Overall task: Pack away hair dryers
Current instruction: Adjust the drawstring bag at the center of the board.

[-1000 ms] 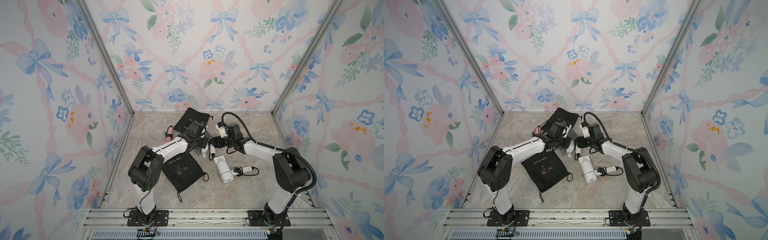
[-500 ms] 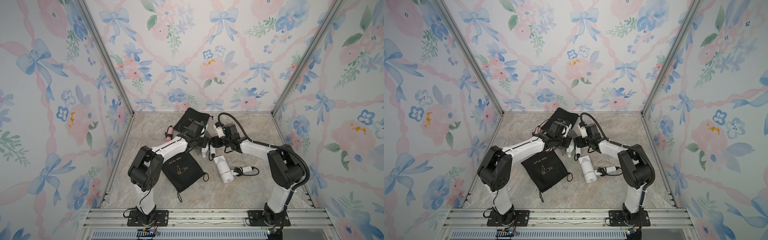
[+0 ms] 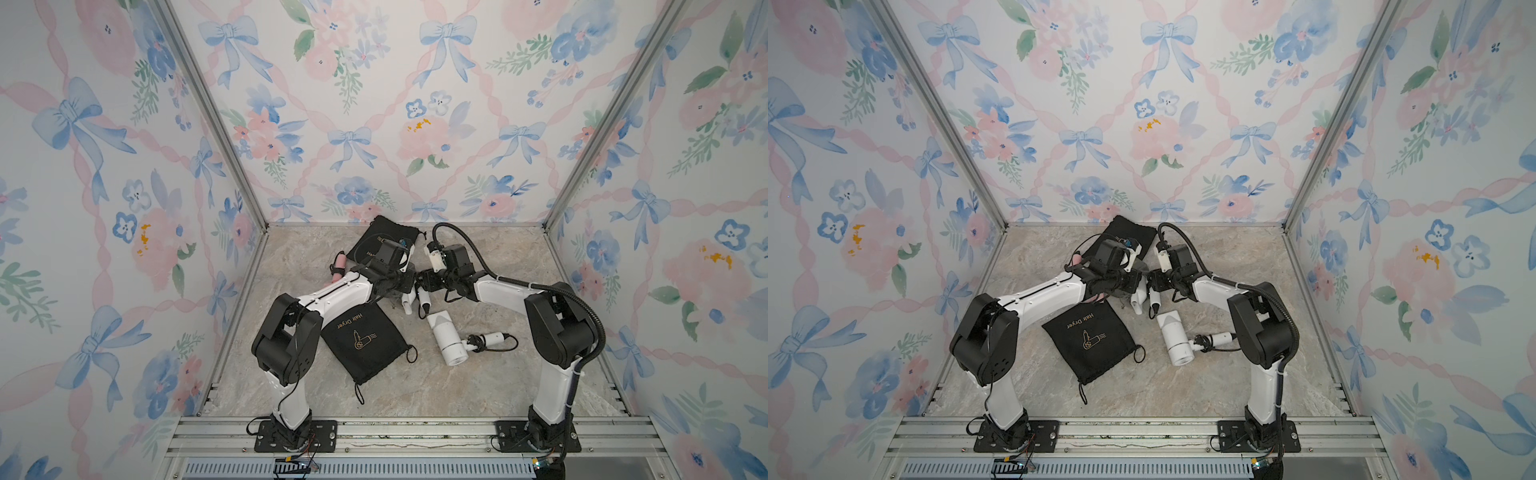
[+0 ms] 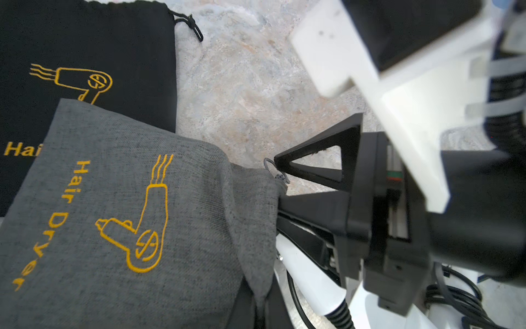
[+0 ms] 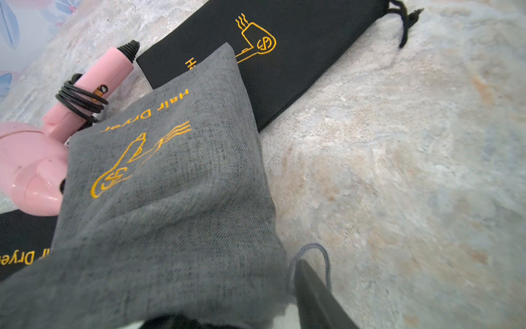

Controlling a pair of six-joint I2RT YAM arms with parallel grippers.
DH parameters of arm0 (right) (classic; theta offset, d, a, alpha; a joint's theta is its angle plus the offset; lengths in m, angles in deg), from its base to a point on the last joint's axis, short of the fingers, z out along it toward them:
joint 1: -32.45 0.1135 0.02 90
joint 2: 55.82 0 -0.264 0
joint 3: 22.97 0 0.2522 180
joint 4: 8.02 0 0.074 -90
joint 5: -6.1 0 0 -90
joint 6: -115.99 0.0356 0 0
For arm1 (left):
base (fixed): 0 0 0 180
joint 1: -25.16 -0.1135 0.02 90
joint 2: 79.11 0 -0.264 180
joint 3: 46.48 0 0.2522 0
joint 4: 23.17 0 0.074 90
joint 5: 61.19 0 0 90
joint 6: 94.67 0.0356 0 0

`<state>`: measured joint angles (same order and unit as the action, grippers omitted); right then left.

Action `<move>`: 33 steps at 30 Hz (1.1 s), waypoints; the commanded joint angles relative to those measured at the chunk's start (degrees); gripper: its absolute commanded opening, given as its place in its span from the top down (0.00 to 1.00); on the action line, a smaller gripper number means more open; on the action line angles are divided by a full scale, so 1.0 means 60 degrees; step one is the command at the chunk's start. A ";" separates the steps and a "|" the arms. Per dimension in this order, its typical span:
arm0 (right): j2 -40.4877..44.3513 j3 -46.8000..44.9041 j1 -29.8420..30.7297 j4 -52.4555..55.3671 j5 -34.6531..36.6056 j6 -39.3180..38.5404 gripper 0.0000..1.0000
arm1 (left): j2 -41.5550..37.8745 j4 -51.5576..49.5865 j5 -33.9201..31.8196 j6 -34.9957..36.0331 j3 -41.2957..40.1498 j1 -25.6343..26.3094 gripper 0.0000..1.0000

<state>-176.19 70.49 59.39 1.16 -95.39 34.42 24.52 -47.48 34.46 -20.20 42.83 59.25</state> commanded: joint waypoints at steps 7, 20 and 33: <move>-0.0015 0.0164 -0.0135 -0.0132 -0.0268 0.0253 0.88 | -0.0521 0.0066 0.0260 -0.0198 0.0109 -0.0129 0.93; 0.0935 0.1492 -0.0327 0.2908 -0.1520 0.1079 1.00 | -0.0602 0.0037 0.0366 -0.0452 0.0251 -0.0670 0.93; 0.1592 0.2275 -0.0601 0.4268 -0.3271 0.2331 1.00 | -0.0650 0.0025 0.0611 -0.0416 0.0326 -0.1079 0.92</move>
<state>-169.42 82.32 57.18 25.44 -110.60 44.98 23.04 -47.30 38.26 -21.90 42.96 53.80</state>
